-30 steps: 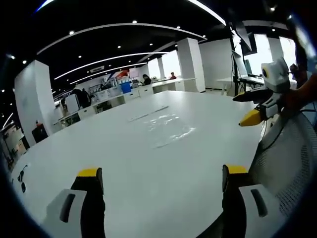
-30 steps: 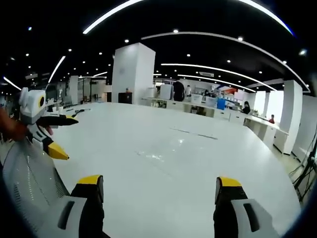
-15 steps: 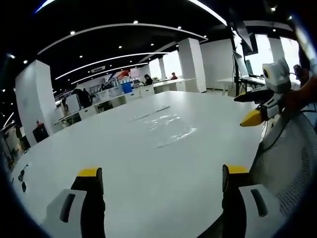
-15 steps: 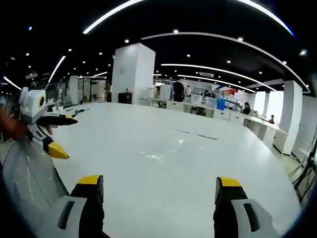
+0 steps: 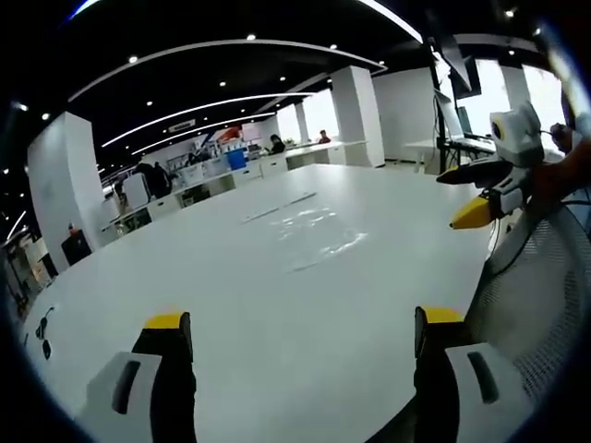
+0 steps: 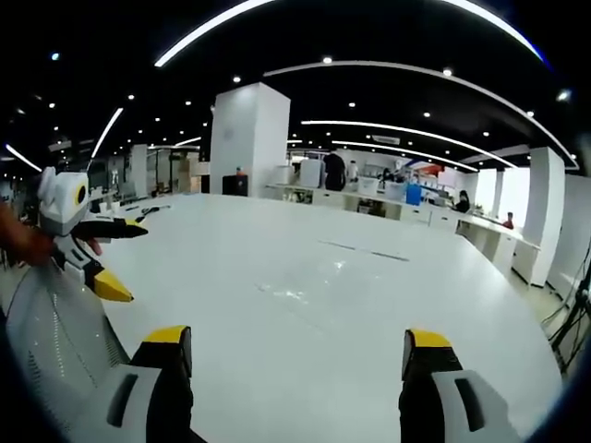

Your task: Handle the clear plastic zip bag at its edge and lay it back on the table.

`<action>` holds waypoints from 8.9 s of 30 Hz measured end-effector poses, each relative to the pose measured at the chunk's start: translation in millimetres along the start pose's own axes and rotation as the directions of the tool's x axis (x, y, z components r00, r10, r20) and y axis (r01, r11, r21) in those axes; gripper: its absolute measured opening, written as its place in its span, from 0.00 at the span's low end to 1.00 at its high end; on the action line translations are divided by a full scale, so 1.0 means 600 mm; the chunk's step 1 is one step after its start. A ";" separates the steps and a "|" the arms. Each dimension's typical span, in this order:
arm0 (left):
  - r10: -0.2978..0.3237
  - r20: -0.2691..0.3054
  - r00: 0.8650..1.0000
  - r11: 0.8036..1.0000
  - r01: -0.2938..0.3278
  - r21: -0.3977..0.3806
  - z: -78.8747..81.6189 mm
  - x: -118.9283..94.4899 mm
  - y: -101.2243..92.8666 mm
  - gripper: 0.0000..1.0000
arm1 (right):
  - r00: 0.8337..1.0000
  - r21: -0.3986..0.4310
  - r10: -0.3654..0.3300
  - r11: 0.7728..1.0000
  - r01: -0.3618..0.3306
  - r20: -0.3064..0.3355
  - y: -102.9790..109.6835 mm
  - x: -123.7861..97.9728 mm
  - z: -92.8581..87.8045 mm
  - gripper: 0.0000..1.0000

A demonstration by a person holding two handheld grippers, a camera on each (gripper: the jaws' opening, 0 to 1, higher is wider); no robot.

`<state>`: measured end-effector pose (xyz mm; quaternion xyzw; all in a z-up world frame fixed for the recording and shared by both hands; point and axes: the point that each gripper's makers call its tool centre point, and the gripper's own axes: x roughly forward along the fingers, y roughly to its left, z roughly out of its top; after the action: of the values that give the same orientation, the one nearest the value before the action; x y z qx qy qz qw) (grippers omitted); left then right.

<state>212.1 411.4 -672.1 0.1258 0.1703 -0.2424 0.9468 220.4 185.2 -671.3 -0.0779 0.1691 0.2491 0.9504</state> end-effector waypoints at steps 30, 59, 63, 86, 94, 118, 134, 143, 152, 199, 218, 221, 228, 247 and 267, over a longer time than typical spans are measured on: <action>-0.015 -0.025 1.000 1.000 0.015 -0.017 -0.015 0.003 0.001 0.99 | 0.999 -0.005 -0.001 1.000 0.001 -0.038 0.006 -0.006 -0.005 0.91; -0.090 -0.054 0.994 0.996 0.090 -0.013 0.001 0.018 -0.012 0.99 | 0.995 -0.019 0.079 0.997 -0.081 -0.057 0.004 0.008 0.004 0.96; -0.093 -0.066 0.994 0.995 0.091 -0.029 -0.002 0.019 -0.011 0.99 | 0.993 -0.032 0.096 0.995 -0.099 -0.066 0.001 0.018 0.008 0.96; -0.133 -0.086 0.987 0.990 0.127 -0.067 0.003 0.031 -0.009 0.99 | 0.972 -0.126 0.186 0.971 -0.205 -0.146 0.000 0.075 0.016 0.90; -0.120 -0.085 0.989 0.991 0.114 -0.072 0.010 0.026 -0.005 0.99 | 0.964 -0.151 0.200 0.962 -0.226 -0.173 -0.006 0.088 0.011 0.87; -0.108 -0.085 0.991 0.992 0.102 -0.073 0.009 0.025 0.005 0.99 | 0.944 -0.207 0.216 0.941 -0.269 -0.248 -0.023 0.141 0.000 0.78; -0.120 -0.093 0.988 0.991 0.113 -0.073 0.009 0.026 -0.003 0.99 | 0.930 -0.273 0.221 0.913 -0.303 -0.294 -0.031 0.176 -0.018 0.68; -0.127 -0.100 0.987 0.991 0.122 -0.058 0.007 0.026 -0.007 0.99 | 0.915 -0.302 0.237 0.891 -0.339 -0.327 -0.026 0.190 -0.024 0.55; -0.129 -0.108 0.986 0.991 0.123 -0.057 0.006 0.026 -0.007 0.99 | 0.902 -0.315 0.253 0.875 -0.368 -0.351 -0.028 0.208 -0.027 0.49; -0.136 -0.138 0.981 0.990 0.130 -0.048 0.005 0.033 -0.004 0.99 | 0.813 -0.264 0.249 0.861 -0.435 -0.526 -0.039 0.279 -0.079 0.20; -0.143 -0.144 0.979 0.990 0.139 -0.037 0.006 0.029 -0.007 0.98 | 0.757 -0.231 0.301 0.831 -0.507 -0.580 -0.034 0.283 -0.086 0.10; -0.142 -0.146 0.979 0.990 0.138 -0.034 0.006 0.028 -0.007 0.98 | 0.744 -0.236 0.308 0.817 -0.526 -0.593 -0.032 0.282 -0.086 0.09; -0.141 -0.164 0.976 0.990 0.141 -0.015 0.001 0.029 -0.005 0.97 | 0.722 -0.191 0.331 0.821 -0.537 -0.608 -0.033 0.282 -0.090 0.08; -0.141 -0.164 0.976 0.990 0.141 -0.008 0.004 0.036 -0.007 0.96 | 0.689 -0.370 0.305 0.666 -0.648 -0.657 -0.015 0.257 -0.086 0.00; -0.166 -0.163 0.973 0.985 0.171 0.019 0.012 0.050 -0.023 0.95 | 0.702 -0.515 0.308 0.504 -0.693 -0.643 -0.007 0.228 -0.044 0.00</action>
<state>231.9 385.0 -679.1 0.1457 0.2519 -0.3136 0.9039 326.8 236.8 -745.0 -0.4518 0.2958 0.5414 0.6444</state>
